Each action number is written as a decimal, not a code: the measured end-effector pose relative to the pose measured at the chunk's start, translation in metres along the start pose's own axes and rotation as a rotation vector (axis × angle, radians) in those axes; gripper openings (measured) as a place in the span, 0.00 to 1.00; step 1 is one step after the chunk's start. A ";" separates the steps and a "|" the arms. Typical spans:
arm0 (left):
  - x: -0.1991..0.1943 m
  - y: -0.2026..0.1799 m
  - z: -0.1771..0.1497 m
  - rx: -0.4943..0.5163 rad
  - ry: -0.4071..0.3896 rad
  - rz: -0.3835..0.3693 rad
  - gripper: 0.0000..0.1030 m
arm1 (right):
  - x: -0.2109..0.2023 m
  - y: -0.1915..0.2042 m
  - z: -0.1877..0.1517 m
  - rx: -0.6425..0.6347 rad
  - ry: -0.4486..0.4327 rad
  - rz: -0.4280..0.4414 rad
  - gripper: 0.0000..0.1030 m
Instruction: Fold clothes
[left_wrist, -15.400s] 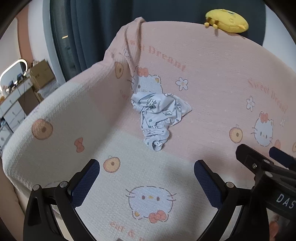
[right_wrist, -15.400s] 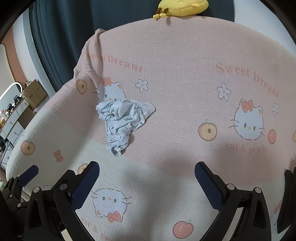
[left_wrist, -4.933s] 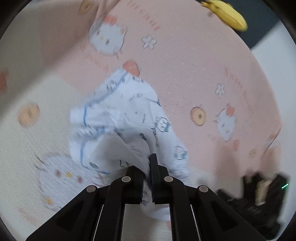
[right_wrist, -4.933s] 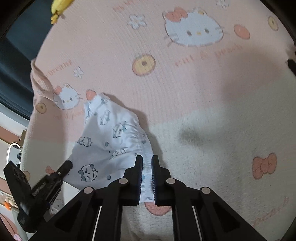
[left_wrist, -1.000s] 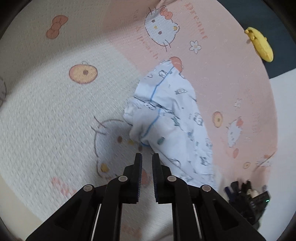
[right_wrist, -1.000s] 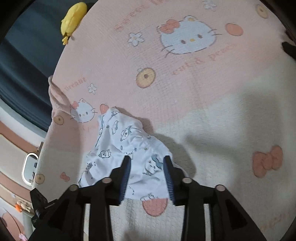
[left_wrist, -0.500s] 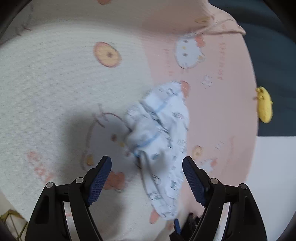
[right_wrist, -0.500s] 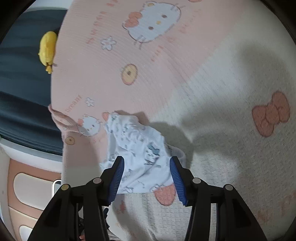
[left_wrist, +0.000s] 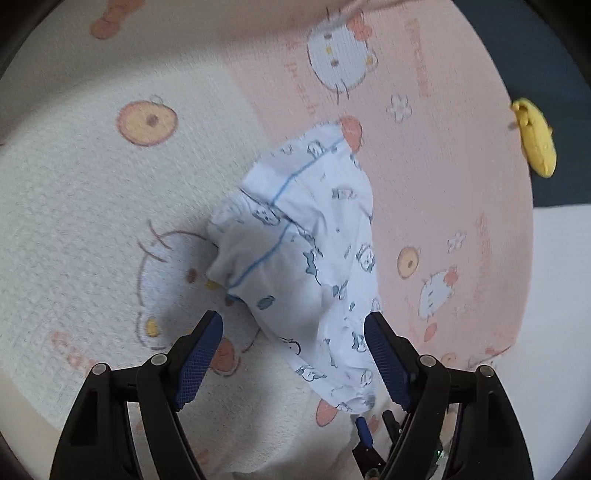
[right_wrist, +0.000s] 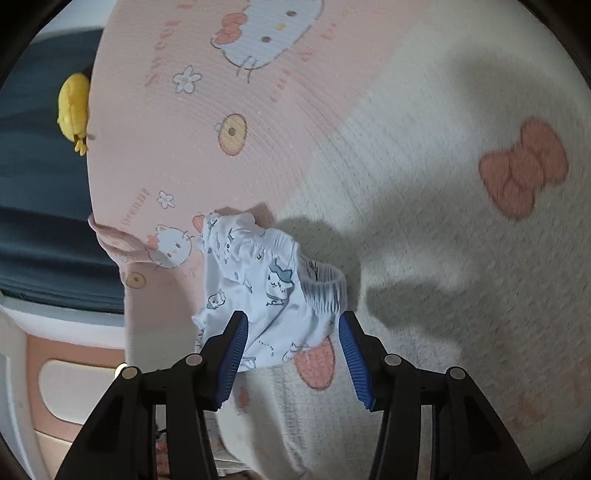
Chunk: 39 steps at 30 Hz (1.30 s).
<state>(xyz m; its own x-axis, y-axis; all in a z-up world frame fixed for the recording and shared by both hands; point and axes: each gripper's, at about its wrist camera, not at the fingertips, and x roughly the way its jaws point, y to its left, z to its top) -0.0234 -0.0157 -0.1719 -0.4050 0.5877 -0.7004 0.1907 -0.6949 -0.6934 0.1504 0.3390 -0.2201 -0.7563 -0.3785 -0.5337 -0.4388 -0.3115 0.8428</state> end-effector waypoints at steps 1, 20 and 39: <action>0.005 0.000 0.001 0.012 0.012 0.007 0.76 | 0.002 0.000 0.000 0.000 0.007 -0.002 0.49; 0.043 0.011 -0.013 0.145 -0.032 0.026 0.24 | 0.020 0.035 0.010 -0.193 -0.015 -0.088 0.47; 0.017 -0.059 0.034 0.409 -0.144 0.075 0.06 | 0.031 0.081 0.031 -0.400 -0.032 -0.056 0.10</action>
<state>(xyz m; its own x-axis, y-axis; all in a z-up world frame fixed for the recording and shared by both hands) -0.0718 0.0213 -0.1369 -0.5295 0.4857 -0.6955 -0.1335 -0.8574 -0.4971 0.0764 0.3289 -0.1667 -0.7540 -0.3256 -0.5705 -0.2614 -0.6481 0.7153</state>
